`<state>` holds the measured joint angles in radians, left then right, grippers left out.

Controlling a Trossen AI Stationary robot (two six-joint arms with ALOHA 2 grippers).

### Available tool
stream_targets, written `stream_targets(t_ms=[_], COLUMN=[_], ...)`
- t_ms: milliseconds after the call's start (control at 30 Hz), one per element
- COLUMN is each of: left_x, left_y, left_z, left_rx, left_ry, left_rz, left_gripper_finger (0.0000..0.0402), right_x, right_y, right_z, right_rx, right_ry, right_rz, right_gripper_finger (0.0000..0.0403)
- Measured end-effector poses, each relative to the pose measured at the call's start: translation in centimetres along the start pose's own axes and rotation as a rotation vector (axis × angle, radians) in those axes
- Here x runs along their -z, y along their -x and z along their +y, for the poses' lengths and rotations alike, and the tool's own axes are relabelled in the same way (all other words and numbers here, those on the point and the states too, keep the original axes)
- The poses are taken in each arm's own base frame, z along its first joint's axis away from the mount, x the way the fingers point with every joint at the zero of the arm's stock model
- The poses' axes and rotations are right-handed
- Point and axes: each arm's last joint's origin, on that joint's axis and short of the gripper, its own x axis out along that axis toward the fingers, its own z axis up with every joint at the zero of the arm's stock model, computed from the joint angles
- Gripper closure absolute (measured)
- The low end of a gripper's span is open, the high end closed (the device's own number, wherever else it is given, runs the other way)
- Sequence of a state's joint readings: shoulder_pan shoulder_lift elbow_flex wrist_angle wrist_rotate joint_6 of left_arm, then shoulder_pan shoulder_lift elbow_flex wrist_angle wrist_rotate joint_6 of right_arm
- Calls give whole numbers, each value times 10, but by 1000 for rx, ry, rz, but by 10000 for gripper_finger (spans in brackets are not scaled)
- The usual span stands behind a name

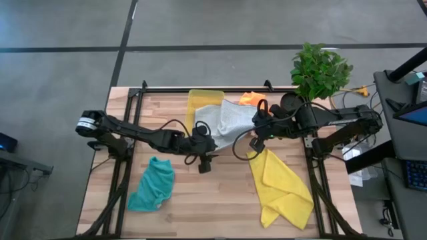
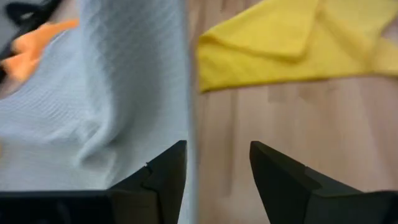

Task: Fold microfiber towels
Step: Fold the gray microfiber cloth

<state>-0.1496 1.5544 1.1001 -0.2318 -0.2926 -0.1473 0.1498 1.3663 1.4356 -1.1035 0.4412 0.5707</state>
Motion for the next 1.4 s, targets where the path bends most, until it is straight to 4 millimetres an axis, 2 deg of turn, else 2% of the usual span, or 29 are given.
stream_targets(t_ms=[133,400,533,633,933,1133,1400], left_x=[3,22,37,43,53,51,39], left_y=[-5,-34,-38,-35,-30,-6,50], left_z=[-1,-10,-10,-10,-16,-15,6], left_rx=[-40,-51,-237,-310,-304,-310,-393], left_ry=[-12,-38,2,6,-45,-79,-78], left_rz=[5,105,208,244,321,377,346], left_gripper_finger=[237,237,241,254,331,396,401], right_x=[-2,-4,-3,-3,-1,-1,-5], right_y=[1,4,9,14,24,23,19], right_z=[1,0,-3,-6,-13,-16,-25], right_rx=[-14,-29,-38,-45,-53,-34,18], right_ry=[0,22,20,14,10,26,48], right_rz=[-21,-46,-56,-68,-85,-73,-80], right_gripper_finger=[394,394,394,394,394,394,394])
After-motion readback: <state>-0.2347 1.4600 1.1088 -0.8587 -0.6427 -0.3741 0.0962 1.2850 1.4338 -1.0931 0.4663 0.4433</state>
